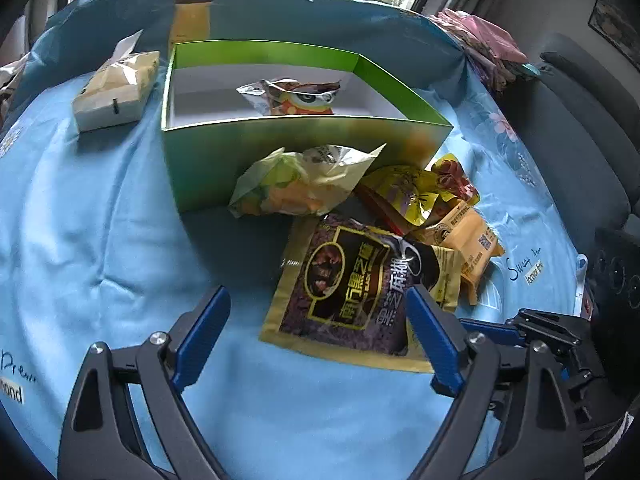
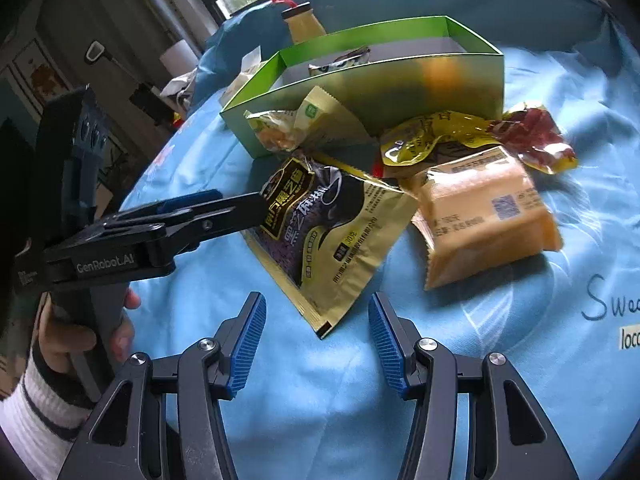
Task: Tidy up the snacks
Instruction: 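Move the right gripper to the brown-and-yellow coffee packet, then close the right gripper on the coffee packet and lift it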
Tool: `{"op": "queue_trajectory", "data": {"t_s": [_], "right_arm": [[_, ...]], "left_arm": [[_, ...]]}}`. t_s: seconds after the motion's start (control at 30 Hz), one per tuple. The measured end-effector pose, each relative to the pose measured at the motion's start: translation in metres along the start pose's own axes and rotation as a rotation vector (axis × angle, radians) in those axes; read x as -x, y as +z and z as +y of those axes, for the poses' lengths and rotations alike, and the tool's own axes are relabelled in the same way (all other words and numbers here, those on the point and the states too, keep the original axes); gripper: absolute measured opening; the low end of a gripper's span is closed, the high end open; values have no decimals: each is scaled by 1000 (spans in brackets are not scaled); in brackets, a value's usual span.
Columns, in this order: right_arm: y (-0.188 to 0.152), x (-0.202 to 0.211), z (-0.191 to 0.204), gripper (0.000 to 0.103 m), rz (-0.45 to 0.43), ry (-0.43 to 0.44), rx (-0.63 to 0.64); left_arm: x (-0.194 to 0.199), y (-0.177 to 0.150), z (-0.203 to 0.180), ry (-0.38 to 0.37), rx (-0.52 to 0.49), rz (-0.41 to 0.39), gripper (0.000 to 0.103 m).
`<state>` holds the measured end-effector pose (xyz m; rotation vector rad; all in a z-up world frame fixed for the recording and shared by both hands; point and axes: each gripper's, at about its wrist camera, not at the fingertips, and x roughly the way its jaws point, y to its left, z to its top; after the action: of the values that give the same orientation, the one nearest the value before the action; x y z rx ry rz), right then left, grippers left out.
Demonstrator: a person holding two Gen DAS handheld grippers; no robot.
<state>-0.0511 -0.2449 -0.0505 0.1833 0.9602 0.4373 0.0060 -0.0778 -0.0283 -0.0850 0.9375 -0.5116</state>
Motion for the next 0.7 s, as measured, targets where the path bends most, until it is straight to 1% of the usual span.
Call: {"op": "queue_trajectory", "data": {"t_s": [0.13,0.23,0.27,0.37,0.4,0.47,0.53,0.6,0.63,0.67,0.7], "right_arm": [[1,-4,-3,54,-4,1,-1],[4,-5,-3,54,-13,1,-5],[5,-7,-3,54,-15,0,-6],[9,-9,-2,53,-20,-13,-15],[10,-9,-3,52,-23,-17,-20],[11,-10,-6,41,-27,-29,-34],[13,-11,-10,35,-31,-33,-52],[14,-12,-13,32,-38,-28,-65],[13,-12,-13,29,-40,-30,-65],[13,-12,-13,22,-42,-26,-64],[12,-11,-12,21,-43,-25,-64]], "left_arm": [[-9,2,-2,-13,-11,18,87],[-14,0,-4,-26,-22,33,76],[-15,-1,-5,-30,-26,39,70],[-17,-5,-7,-28,-24,42,69],[-16,-5,-6,-33,-17,41,64],[-14,-6,-4,-45,-3,36,58],[-13,-7,-2,-38,-1,39,50],[-11,-8,0,-37,9,41,42],[-10,-10,0,-35,10,43,39],[-9,-11,-1,-32,10,45,33],[-7,-13,-1,-35,11,44,28]]}}
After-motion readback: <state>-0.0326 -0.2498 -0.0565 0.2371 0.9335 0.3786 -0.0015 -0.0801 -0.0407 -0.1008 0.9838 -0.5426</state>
